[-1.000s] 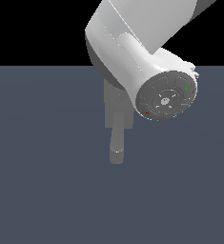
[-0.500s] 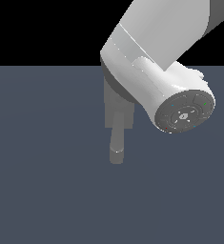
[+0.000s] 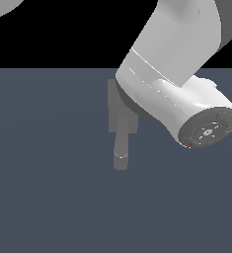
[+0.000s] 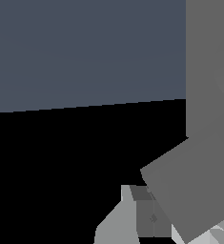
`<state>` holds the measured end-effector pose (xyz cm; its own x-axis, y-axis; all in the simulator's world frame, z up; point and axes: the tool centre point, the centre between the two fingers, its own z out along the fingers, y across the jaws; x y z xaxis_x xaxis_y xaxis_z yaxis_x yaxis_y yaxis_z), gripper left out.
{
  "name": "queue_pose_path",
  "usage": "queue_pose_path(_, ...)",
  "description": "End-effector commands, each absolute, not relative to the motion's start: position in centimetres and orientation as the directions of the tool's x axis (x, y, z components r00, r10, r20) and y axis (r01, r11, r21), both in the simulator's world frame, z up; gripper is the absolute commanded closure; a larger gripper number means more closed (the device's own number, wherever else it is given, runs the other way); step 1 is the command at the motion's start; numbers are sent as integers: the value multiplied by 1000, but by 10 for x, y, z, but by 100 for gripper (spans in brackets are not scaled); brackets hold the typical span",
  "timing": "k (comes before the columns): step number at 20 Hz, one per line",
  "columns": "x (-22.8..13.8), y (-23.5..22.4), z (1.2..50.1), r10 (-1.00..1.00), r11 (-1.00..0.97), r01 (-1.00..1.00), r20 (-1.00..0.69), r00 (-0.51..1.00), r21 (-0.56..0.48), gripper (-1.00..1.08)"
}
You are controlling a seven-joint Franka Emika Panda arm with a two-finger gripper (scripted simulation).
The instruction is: Turn on the faucet by rotating a designated handle.
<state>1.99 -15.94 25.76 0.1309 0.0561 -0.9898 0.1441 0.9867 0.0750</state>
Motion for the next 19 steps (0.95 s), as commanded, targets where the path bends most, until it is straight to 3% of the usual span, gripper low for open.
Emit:
queue_pose_path(1, 20, -153, 250, 50, 991, 119, -994, 94, 61, 108)
queue_pose_path(19, 21, -164, 167, 17, 997, 80, -1000, 1, 17, 108)
